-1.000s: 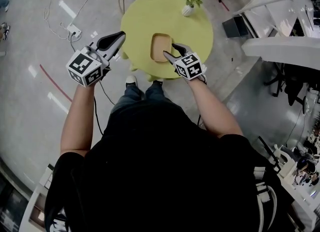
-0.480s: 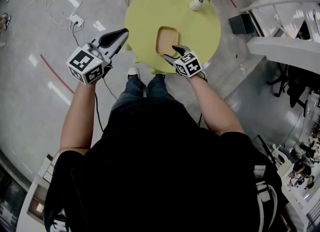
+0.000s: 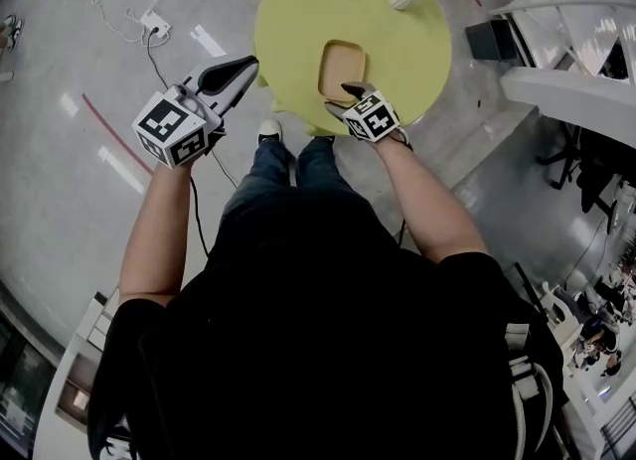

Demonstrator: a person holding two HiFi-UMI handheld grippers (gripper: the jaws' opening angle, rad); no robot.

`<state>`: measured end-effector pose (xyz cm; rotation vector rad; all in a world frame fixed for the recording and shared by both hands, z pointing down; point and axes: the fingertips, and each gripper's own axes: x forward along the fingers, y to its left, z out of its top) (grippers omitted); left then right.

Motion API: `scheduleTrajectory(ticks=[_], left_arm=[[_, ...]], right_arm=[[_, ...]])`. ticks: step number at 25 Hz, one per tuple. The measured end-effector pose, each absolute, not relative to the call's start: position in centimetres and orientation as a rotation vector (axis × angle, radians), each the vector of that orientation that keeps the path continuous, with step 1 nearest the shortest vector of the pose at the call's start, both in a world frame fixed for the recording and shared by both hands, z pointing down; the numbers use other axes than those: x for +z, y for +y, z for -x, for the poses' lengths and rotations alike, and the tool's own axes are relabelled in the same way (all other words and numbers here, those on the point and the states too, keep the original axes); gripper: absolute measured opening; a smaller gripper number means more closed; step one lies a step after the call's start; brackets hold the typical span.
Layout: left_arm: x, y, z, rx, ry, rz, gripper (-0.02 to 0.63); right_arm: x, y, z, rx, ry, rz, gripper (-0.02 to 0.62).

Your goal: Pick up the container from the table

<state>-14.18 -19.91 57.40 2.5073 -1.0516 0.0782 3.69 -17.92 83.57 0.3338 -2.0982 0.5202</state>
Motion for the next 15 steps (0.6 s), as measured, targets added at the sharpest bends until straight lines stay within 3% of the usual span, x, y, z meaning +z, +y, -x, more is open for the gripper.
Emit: scheduleTrajectory(ticks=[8,15], left_arm=[[58.4,-19.3,15.3,0.081,-1.054,-2.480,0.026],[58.8,-19.2,15.3,0.096,-1.056,-2.474,0.026]], right_arm=[[86.5,-16.8,-3.9,0.451,-2.009,-0.255,0.261],[88.1,-17.0,-4.1,0.355,-1.946,-0.206,0.221]])
